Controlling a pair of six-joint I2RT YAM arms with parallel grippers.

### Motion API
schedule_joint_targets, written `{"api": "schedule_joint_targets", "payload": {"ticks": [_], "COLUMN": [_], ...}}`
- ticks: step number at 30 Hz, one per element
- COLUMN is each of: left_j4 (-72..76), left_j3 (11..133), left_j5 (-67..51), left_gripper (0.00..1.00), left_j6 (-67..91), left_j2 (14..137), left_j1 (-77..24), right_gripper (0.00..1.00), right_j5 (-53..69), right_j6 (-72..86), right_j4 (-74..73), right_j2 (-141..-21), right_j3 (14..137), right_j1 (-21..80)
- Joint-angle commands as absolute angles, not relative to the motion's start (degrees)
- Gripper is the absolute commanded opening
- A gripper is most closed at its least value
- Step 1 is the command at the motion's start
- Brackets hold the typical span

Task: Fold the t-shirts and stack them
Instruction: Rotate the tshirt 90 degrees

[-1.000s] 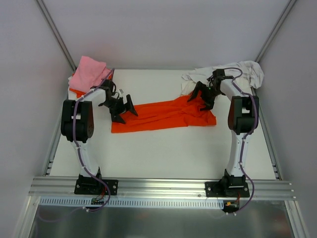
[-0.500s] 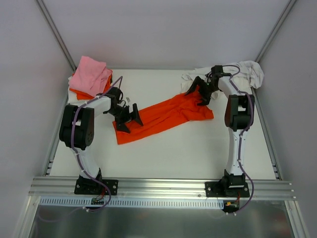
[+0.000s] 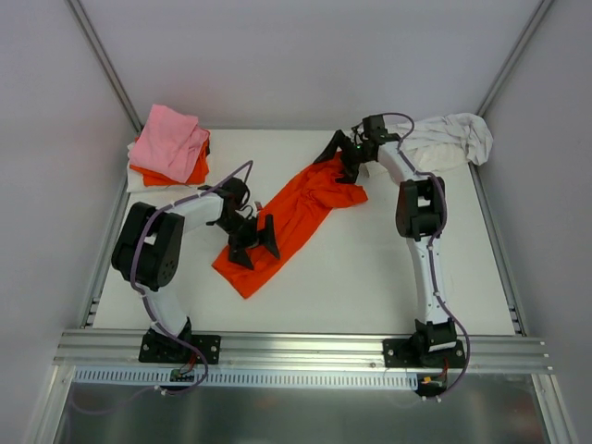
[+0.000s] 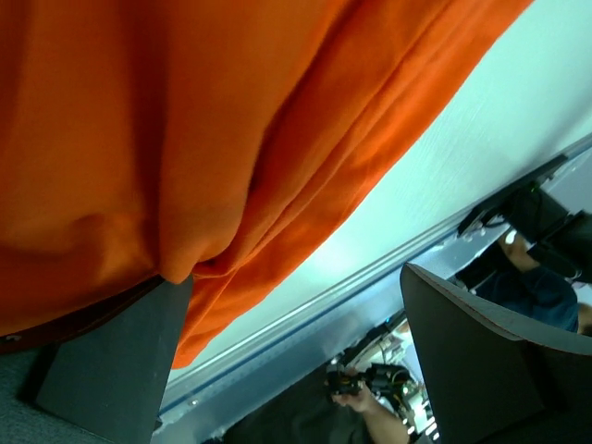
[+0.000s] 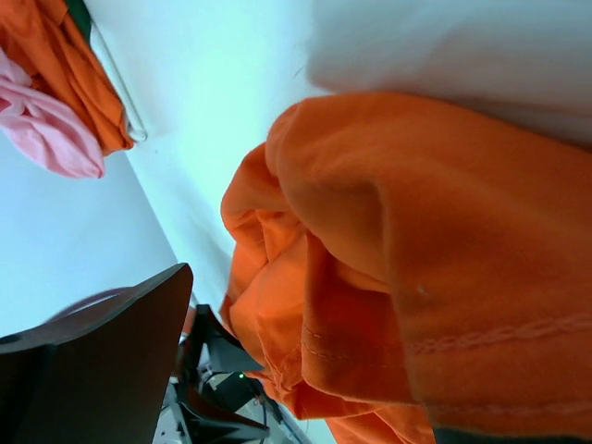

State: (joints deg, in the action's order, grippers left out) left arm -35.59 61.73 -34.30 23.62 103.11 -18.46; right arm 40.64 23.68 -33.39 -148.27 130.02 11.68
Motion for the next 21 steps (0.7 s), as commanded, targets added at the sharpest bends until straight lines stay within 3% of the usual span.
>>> {"api": "schedule_joint_targets", "payload": {"ticks": [1, 11, 21], "left_j4": [-37.9, -41.5, -42.5], "left_j3": [60.0, 63.5, 70.0], "left_j5": [-37.0, -44.8, -47.8], "left_gripper": [0.99, 0.99, 0.99], "left_j6": [26.3, 27.9, 24.7], "left_j2": [100.5, 103.0, 98.1], "left_j1": [-21.7, -34.5, -35.8], "right_gripper": [0.99, 1.0, 0.99], "right_j5": [42.1, 49.9, 48.6], "right_j6": [26.9, 31.4, 26.0], "right_j4": [-30.9, -26.8, -26.2], "right_j2": [-152.3, -156.2, -148.5], "right_j3": [130.4, 133.5, 135.4], "right_j1": [14.3, 16.8, 13.3]}}
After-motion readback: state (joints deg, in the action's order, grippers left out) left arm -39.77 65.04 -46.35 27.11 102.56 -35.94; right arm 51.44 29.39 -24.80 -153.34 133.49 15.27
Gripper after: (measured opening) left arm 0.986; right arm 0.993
